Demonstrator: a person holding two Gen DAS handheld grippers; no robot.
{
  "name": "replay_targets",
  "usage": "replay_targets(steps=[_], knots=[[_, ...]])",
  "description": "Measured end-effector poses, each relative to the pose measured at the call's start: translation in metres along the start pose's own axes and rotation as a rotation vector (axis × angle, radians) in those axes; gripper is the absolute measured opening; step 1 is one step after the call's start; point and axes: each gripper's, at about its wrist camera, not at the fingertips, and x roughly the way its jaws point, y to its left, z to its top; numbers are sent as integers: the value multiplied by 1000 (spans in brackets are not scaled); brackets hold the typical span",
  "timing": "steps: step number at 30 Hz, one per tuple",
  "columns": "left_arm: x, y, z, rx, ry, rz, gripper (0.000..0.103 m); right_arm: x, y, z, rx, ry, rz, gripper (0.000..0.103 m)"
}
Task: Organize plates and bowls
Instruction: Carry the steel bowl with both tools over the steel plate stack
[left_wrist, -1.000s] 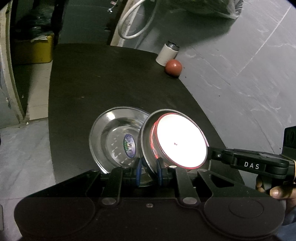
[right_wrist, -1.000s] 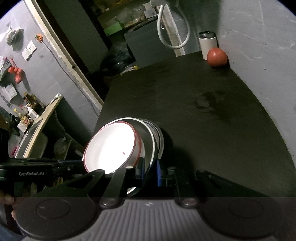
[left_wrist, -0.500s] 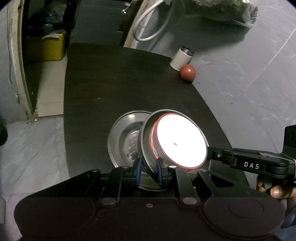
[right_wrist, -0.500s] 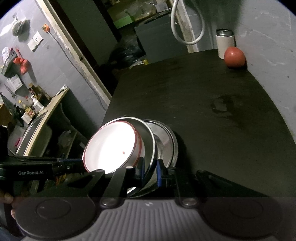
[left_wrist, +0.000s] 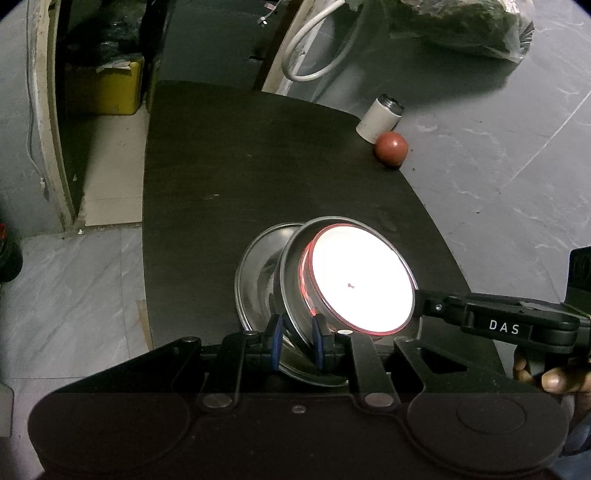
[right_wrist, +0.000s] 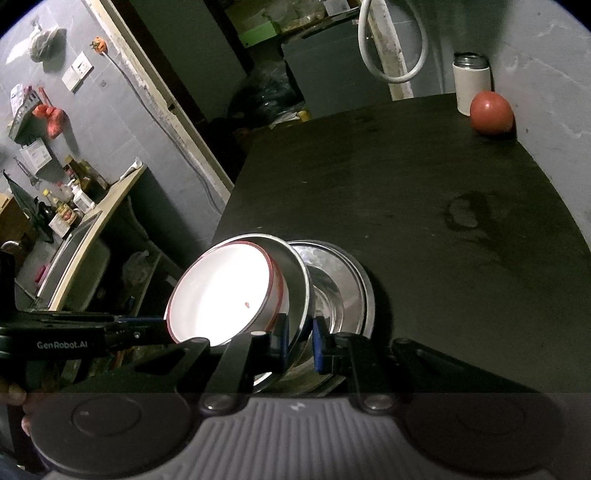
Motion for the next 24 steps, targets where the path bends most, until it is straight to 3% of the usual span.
replay_targets(steps=[24], knots=[[8,6,4,-7,8,-1,18,4,5,2,0,9,-12,15]])
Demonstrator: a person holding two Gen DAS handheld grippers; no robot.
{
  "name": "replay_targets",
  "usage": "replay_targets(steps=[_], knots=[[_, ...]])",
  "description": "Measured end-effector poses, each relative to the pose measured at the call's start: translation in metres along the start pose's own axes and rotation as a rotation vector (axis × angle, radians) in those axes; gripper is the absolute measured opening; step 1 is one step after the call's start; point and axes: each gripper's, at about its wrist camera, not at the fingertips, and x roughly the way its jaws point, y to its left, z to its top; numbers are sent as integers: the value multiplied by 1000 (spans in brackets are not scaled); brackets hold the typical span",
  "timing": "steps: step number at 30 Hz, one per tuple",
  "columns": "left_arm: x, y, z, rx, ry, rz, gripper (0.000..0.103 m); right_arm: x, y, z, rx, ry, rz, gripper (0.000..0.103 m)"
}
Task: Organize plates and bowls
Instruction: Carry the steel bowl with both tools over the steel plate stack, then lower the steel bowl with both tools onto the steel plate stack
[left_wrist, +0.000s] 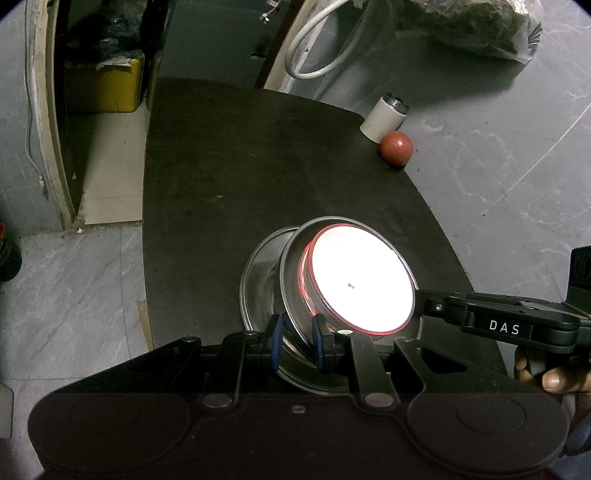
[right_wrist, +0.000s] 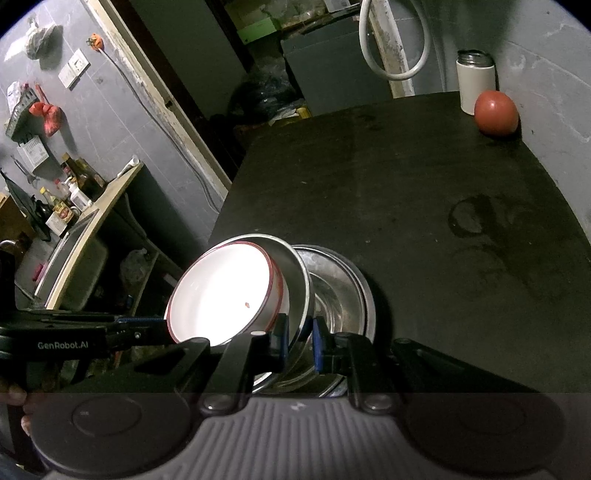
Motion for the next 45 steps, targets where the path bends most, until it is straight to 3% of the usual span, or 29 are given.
replay_targets(steps=[45], knots=[[21,3,5,-5,31,6,17,10,5,3,15,28,-32,15]])
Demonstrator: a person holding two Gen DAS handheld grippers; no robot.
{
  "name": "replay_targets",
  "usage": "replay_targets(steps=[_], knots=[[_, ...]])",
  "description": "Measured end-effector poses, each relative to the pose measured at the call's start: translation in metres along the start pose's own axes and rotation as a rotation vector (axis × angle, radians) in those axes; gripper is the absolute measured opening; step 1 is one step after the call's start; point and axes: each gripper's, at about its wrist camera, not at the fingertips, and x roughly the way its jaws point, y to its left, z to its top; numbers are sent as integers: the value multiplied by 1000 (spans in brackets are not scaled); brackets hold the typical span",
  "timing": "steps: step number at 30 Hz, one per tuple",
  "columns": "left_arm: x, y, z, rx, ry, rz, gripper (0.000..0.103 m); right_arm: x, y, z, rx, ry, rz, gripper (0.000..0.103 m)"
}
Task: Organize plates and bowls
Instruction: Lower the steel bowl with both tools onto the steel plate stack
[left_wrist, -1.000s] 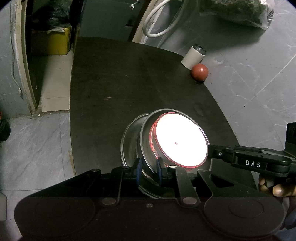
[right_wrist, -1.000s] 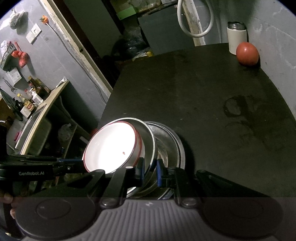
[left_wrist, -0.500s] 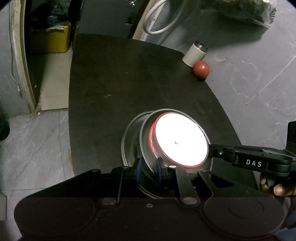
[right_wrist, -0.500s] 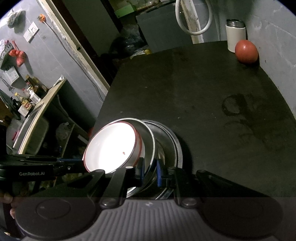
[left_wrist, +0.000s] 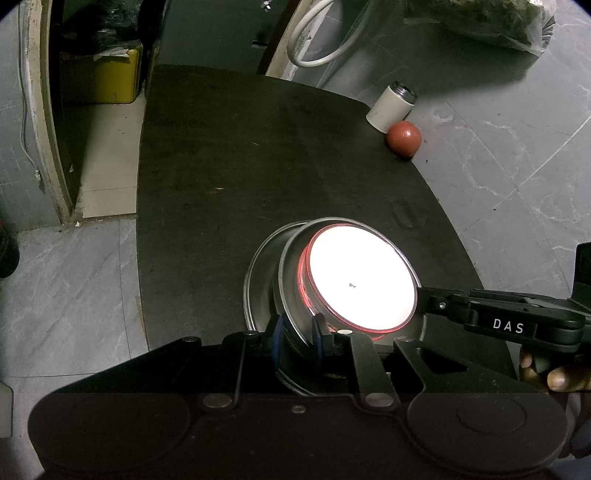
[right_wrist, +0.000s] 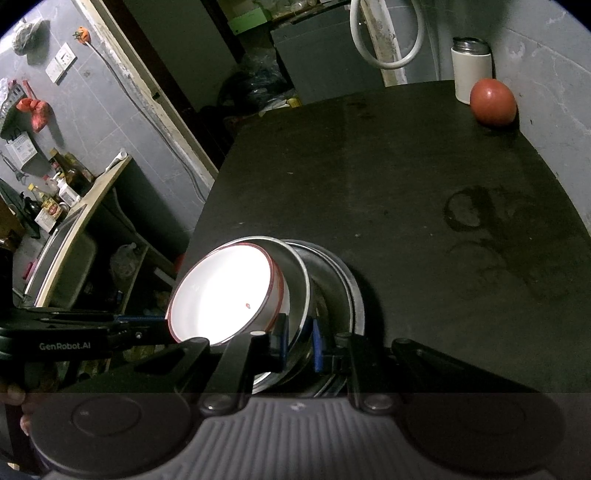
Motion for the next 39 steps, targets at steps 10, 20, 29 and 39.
replay_targets(steps=[10,20,29,39], knots=[[0,0,0,-1,1,2,17,0,0,0,0,2,-1,15],[3,0,1,3,2,5,17,1,0,0,0,2,-1,16],[3,-1,2,10,3,13,17,1,0,0,-1,2,-2,16],[4,-3,3,16,3,17,17,2,-1,-3,0,4,-10,16]])
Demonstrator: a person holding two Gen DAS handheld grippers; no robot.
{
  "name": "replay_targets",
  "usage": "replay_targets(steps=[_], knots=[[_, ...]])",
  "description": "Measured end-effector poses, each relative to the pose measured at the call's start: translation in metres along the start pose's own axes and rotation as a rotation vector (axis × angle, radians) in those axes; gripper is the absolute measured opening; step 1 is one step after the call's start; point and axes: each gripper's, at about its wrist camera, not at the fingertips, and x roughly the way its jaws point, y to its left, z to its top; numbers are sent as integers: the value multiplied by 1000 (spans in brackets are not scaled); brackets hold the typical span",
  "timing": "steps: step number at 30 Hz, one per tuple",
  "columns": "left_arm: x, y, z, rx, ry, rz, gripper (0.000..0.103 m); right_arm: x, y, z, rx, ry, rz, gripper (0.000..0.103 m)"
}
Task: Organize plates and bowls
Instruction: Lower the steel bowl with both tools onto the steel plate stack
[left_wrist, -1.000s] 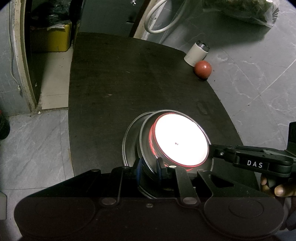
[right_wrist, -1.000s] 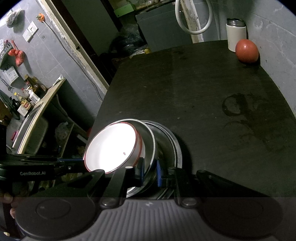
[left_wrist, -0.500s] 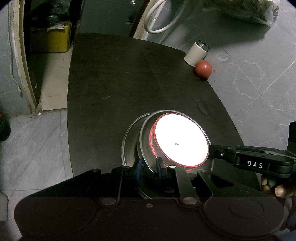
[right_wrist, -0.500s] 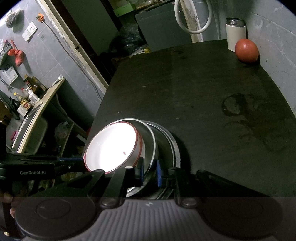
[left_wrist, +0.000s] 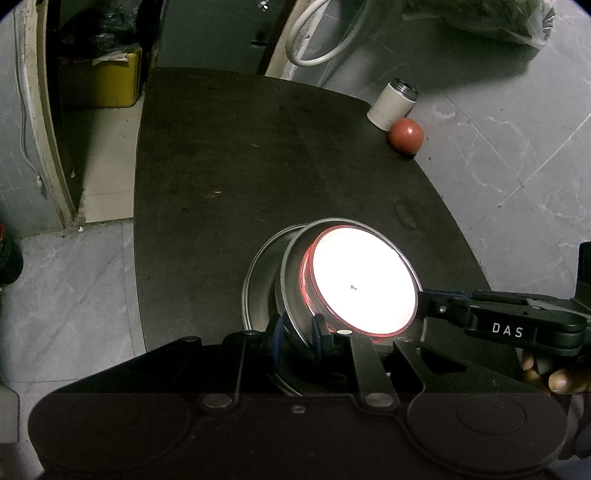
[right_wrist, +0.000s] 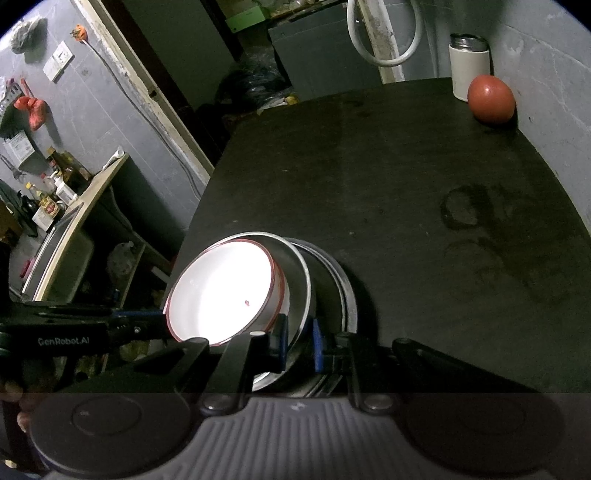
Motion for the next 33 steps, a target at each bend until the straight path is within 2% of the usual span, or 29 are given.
replay_targets(steps=[22,27,33], knots=[[0,-4,1,16,-1,18,18,-1,7,-2,-17,-11,-33,17],[0,-8,1,27,-2,42,22,-1,8,-2,-18,-12,-37,17],[-1,-7,1,30,-6,70,32,-1,4,-2,-3,-14,-48,24]])
